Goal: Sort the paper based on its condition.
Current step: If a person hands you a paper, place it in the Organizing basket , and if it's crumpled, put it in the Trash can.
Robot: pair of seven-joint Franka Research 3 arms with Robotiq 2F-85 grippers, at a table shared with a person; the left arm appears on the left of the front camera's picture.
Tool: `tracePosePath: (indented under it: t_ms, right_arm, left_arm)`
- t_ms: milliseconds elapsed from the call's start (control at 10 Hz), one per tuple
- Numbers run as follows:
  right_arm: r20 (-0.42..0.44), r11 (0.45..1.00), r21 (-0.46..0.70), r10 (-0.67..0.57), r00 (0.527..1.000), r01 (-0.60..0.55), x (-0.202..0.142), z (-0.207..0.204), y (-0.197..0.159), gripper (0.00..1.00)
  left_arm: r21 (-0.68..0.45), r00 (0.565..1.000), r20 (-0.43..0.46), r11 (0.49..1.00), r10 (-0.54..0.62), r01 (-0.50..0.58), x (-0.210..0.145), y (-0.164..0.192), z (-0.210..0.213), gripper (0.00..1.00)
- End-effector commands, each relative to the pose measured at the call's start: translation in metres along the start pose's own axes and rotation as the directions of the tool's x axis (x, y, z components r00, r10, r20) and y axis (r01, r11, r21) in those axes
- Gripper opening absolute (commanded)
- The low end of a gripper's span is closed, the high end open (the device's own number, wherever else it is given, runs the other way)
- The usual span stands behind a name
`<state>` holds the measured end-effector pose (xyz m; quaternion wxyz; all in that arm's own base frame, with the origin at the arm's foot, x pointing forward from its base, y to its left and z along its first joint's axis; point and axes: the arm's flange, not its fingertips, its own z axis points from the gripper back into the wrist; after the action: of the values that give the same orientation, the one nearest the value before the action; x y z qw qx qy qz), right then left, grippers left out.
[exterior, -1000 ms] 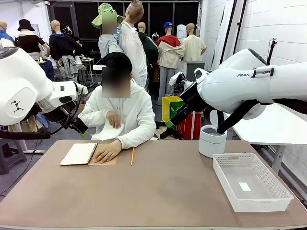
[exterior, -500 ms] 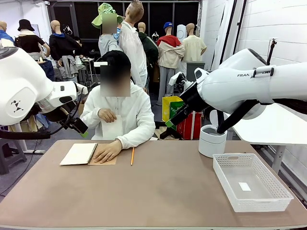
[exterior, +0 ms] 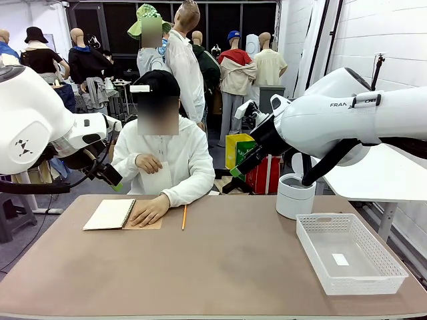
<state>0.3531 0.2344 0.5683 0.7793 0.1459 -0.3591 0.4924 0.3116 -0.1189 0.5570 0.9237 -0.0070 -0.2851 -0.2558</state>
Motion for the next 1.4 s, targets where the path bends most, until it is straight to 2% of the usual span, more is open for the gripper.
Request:
tracePosePath:
  t_ms: [0,1300]
  right_arm:
    - [0.005,1.000,0.000,-0.001,1.000,0.001,0.0001,0.0001,-0.0005,1.00]
    - [0.005,1.000,0.000,-0.001,1.000,0.001,0.0001,0.0001,-0.0005,1.00]
  left_arm:
    - [-0.005,1.000,0.006,1.000,0.004,-0.004,0.0000,0.0009,0.0001,1.00]
    - [-0.005,1.000,0.006,1.000,0.004,-0.004,0.0000,0.0009,0.0001,1.00]
